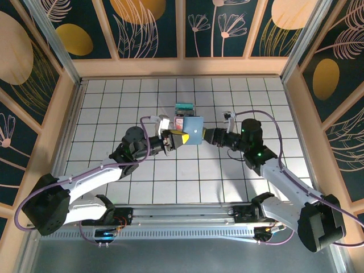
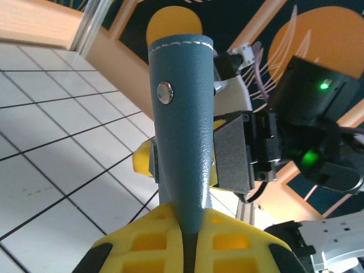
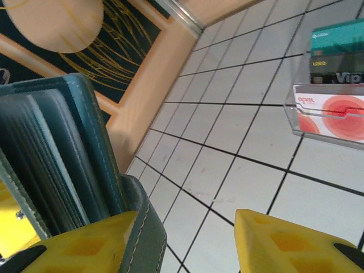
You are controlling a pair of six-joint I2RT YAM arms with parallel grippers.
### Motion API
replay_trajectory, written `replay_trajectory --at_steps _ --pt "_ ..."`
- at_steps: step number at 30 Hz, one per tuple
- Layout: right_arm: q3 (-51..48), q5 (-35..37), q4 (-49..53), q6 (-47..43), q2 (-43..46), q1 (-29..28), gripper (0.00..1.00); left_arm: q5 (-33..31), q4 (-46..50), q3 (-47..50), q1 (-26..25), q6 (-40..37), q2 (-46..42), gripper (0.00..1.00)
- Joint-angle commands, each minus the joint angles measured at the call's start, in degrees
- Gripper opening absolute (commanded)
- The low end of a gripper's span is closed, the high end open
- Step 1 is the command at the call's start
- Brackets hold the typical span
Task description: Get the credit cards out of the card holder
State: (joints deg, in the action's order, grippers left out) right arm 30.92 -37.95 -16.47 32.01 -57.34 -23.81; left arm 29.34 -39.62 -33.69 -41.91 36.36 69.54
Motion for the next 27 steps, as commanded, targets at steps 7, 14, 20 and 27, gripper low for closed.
replay_trajectory --at_steps 7,14,20,27 --pt "-3.7 -12.8 -13.3 0.4 4.5 0.8 0.47 6.3 -10.8 1.3 0.2 3.8 -1.5 0.0" --pt "-4.5 -18.2 -20.4 3.1 5.3 0.7 0.47 10.5 -15.0 2.2 0.2 5.3 -2.4 0.0" --pt "-4.7 -20.8 -26.0 5.8 4.8 0.4 0.47 12.1 -15.1 2.0 0.2 5.1 -2.4 0.0" --pt "-4.7 -23.3 -31.2 8.0 4.7 -0.5 0.44 14.1 -17.6 2.2 0.2 6.9 -1.0 0.0"
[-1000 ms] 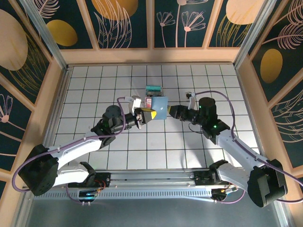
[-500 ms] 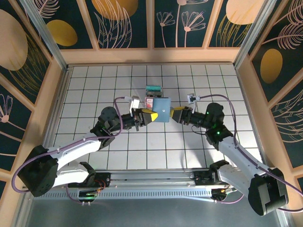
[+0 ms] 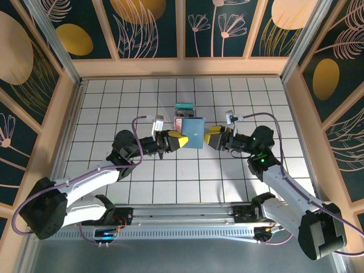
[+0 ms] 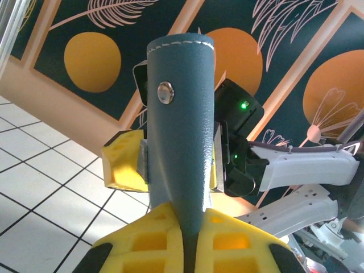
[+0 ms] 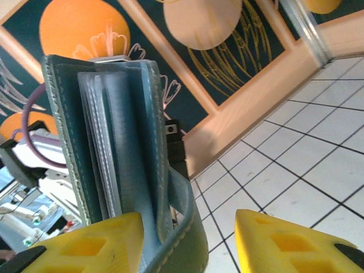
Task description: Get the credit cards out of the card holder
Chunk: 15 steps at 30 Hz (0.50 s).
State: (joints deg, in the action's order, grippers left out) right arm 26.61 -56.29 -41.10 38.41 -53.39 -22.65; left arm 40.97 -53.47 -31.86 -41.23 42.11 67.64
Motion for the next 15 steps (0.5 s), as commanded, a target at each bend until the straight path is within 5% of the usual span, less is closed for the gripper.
replay_trajectory --at_steps 1,12,15 --pt "-0.1 -5.0 -6.4 1.5 0.7 -1.8 0.42 2.5 -4.1 0.4 -0.5 1.4 1.1 0.0" --pt "1.8 -3.4 -0.9 -2.0 -0.8 -3.5 0.07 1.2 -2.9 0.0 -0.5 1.7 1.5 0.01" --pt "2.1 -1.7 2.5 -3.9 0.0 -3.4 0.01 -0.4 0.4 -0.1 -0.5 0.1 0.2 0.14"
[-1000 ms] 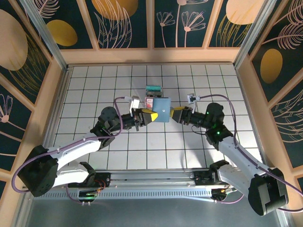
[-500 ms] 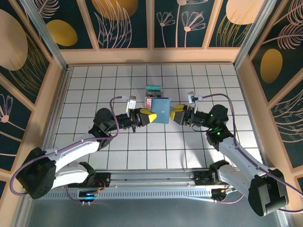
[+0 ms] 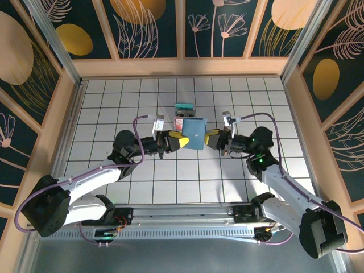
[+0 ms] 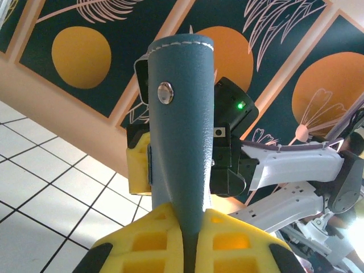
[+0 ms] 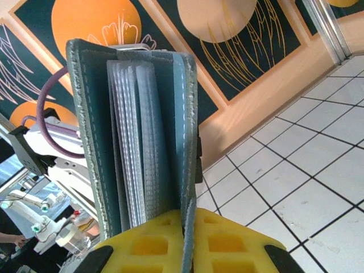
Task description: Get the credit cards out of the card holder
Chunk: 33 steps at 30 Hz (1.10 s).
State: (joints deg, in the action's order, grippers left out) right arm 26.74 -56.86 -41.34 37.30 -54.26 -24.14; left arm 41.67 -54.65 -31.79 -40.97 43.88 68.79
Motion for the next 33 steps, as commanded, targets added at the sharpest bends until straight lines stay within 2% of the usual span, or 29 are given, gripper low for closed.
replay_trajectory --at_steps 1,9,14,20,33 --pt "2.2 -0.6 3.8 -3.2 1.1 -1.9 0.0 -1.9 2.5 0.0 -0.7 -2.1 -1.3 0.19" --pt "4.8 4.6 14.6 -6.5 1.4 -2.2 0.0 -5.5 9.2 -0.7 -0.8 -5.1 -1.9 0.76" --pt "6.1 7.6 19.0 -7.3 0.8 -2.5 0.0 -5.8 11.0 -2.1 -0.8 -5.1 0.8 0.98" --pt "9.2 12.8 27.5 -10.2 0.4 -4.1 0.0 -8.4 13.7 -3.4 -0.8 -5.7 3.3 0.99" --pt "13.6 17.2 35.4 -13.4 -2.2 -5.7 0.0 -10.6 16.1 -5.6 -0.7 -6.1 5.5 0.99"
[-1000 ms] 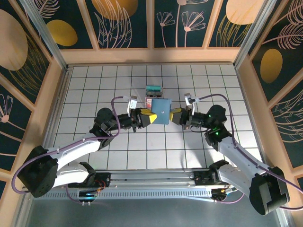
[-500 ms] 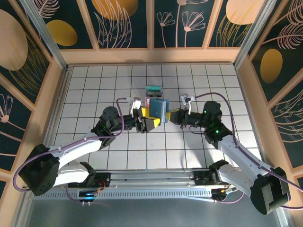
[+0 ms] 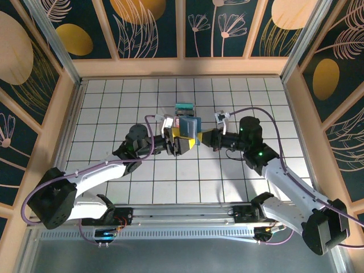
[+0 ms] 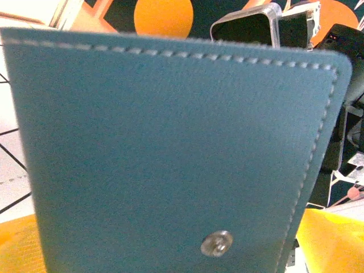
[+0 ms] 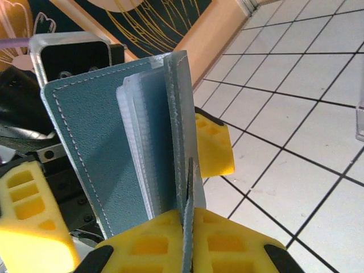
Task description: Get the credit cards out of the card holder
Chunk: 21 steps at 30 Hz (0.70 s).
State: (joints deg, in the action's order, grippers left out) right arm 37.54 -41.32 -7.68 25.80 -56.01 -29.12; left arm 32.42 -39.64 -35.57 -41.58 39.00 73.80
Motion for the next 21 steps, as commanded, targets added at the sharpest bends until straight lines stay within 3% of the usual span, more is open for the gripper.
replay_trajectory --at_steps 1,5,11,21 --pt "3.4 2.1 2.7 -2.3 -0.7 -0.9 0.0 -2.0 1.9 -2.0 -0.1 -1.3 0.5 0.99" --pt "6.6 5.9 8.2 -3.7 -2.5 -1.9 0.0 -5.5 5.5 -2.5 -0.2 -2.2 0.7 0.99" --pt "10.8 12.8 14.9 -5.4 -5.3 -5.7 0.0 -7.8 7.4 -2.8 -0.2 -1.6 1.8 0.9" --pt "11.7 15.2 16.0 -5.1 -5.6 -7.1 0.0 -10.3 9.0 -1.9 -0.1 -1.9 0.5 0.86"
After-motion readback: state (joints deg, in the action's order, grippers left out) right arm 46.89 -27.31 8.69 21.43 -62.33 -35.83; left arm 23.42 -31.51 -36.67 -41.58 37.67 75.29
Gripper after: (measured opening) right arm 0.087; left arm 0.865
